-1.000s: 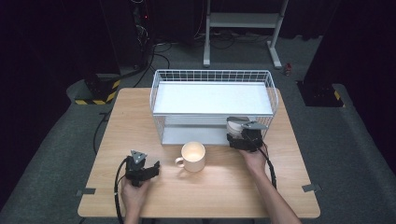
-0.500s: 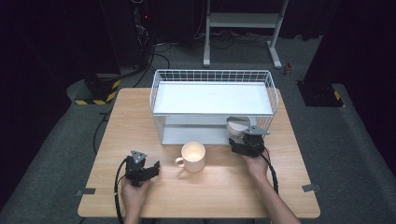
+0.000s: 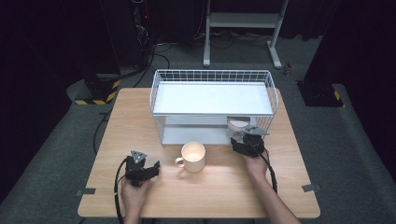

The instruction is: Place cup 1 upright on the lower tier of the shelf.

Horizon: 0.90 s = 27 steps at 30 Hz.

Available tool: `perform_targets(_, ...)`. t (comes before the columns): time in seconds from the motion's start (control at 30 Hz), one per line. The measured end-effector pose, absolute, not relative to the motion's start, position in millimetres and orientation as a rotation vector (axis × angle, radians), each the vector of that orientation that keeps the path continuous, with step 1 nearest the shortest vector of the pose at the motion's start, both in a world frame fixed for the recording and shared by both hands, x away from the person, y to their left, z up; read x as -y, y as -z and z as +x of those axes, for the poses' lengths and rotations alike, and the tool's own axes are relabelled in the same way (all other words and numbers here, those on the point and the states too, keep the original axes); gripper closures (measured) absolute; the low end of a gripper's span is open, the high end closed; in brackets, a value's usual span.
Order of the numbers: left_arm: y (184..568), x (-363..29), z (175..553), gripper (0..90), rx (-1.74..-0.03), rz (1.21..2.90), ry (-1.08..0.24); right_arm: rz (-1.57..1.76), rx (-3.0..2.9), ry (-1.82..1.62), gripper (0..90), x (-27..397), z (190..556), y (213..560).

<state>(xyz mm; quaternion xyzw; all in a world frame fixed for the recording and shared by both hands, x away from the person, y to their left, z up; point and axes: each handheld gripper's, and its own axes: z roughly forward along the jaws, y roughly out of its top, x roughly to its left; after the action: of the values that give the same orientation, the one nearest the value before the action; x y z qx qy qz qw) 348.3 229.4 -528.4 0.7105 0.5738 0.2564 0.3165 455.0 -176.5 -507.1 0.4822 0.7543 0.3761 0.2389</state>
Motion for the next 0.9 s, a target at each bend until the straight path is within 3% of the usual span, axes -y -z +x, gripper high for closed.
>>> perform_targets(0.47,528.4,-229.4,348.2,24.1,-1.511,1.87,-0.674,1.386,-2.02,-1.025,43.0,176.5,467.6,509.7)
perform_targets(0.9,528.4,-229.2,348.3,24.1,-1.511,1.871,-0.676,1.418,-1.975,-1.019,49.7,178.2,472.5,513.5)
